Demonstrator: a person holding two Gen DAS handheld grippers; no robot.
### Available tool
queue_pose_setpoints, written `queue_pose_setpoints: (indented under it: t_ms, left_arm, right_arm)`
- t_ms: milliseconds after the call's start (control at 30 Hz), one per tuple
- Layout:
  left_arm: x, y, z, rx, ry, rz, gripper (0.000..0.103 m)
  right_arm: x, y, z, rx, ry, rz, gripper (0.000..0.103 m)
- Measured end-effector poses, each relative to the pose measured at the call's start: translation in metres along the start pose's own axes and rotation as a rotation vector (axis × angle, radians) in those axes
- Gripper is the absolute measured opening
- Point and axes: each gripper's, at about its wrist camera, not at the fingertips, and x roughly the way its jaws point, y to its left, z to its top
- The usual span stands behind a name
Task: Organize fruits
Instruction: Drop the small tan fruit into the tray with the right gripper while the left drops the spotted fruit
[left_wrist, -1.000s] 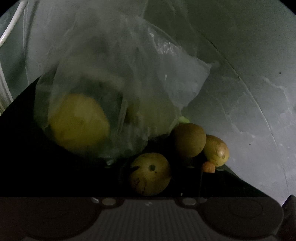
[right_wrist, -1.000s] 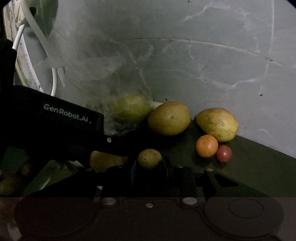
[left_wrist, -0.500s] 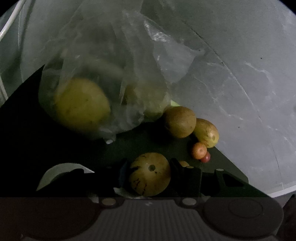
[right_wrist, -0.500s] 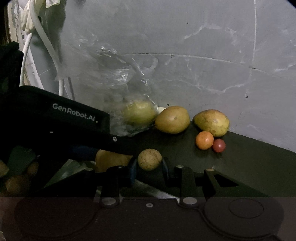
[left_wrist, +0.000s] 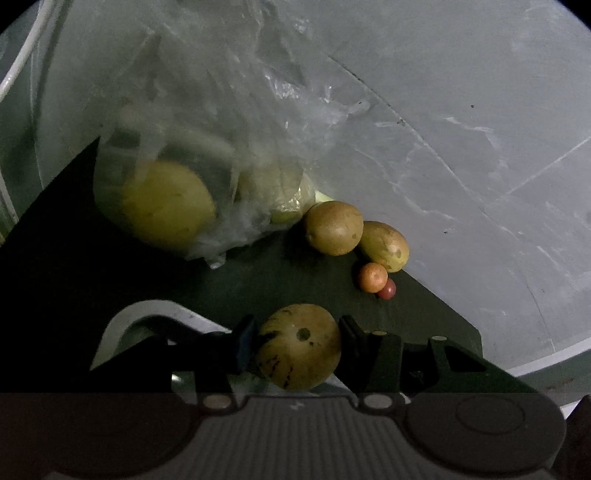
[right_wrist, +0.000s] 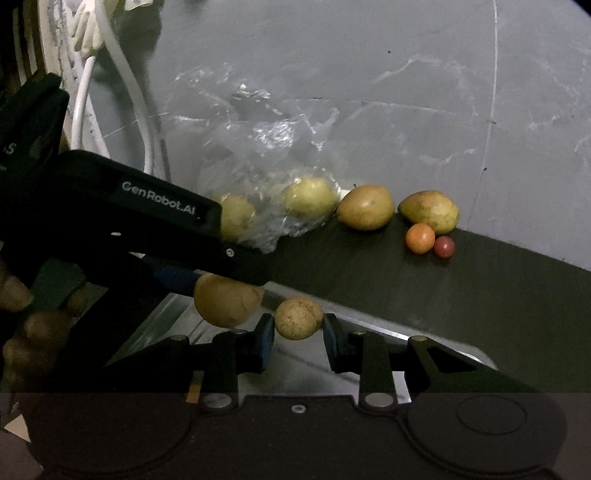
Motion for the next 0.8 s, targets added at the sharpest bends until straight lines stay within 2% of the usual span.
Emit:
queue_pose_setpoints:
  t_ms: [367,800]
  left_arm:
    - [-0.029,0.012,-0.017,0.033,0.034,-0.007,0.052]
    - [-0.04,0.023,-0.032,0.099,0.103,0.022,0.052]
  right_arm:
    - [-0.005,0.016,-0.022,0.011,0.053,-0.033,0.031]
    - [-0.001,0.023,-0.027,0.028,0.109,-0.052,0.031]
